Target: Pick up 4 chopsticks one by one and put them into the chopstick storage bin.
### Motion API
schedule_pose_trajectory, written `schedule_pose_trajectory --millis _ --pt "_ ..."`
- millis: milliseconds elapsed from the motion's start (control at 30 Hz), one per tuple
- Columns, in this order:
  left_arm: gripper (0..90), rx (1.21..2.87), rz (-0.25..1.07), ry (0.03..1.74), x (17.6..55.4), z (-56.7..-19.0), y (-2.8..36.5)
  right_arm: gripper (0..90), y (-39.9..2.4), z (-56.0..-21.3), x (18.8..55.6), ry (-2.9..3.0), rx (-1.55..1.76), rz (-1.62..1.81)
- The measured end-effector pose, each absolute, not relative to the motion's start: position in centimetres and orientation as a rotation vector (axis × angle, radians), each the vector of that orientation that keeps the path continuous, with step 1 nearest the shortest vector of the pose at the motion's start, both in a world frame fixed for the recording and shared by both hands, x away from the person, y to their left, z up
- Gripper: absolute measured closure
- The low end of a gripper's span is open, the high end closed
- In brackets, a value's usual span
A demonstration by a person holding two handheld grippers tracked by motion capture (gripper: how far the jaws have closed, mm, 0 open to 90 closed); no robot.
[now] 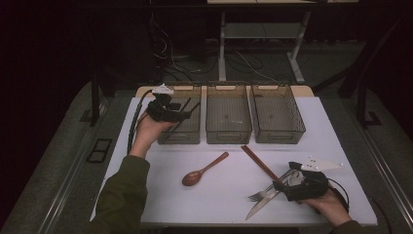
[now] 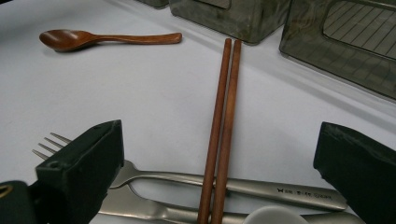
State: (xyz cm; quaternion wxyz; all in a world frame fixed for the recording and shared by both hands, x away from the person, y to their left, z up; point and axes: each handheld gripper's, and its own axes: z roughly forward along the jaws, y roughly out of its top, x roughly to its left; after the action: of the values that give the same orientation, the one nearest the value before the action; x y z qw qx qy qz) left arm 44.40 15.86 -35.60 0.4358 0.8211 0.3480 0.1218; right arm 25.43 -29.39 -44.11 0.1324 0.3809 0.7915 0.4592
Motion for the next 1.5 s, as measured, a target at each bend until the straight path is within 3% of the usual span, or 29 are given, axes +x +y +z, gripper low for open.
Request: schedule_pose_trajectory --millis 567,833,1133,1500 --pt "15.6 2.035 0.335 0.73 37.8 -36.2 15.4 1.6 -29.4 -44.1 25.4 2.294 1.11 1.33" --pt "12.9 2.015 0.322 0.689 35.1 -37.3 15.2 1.6 -29.4 -44.1 25.4 2.292 1.11 1.329" --pt "2.8 1.998 0.306 0.688 32.2 -39.3 15.6 1.6 -29.5 -44.1 25.5 2.285 1.113 1.335" --pt "0.0 2.003 0.293 0.652 30.0 -40.7 15.5 1.6 -29.6 -44.1 25.7 2.288 1.114 1.336"
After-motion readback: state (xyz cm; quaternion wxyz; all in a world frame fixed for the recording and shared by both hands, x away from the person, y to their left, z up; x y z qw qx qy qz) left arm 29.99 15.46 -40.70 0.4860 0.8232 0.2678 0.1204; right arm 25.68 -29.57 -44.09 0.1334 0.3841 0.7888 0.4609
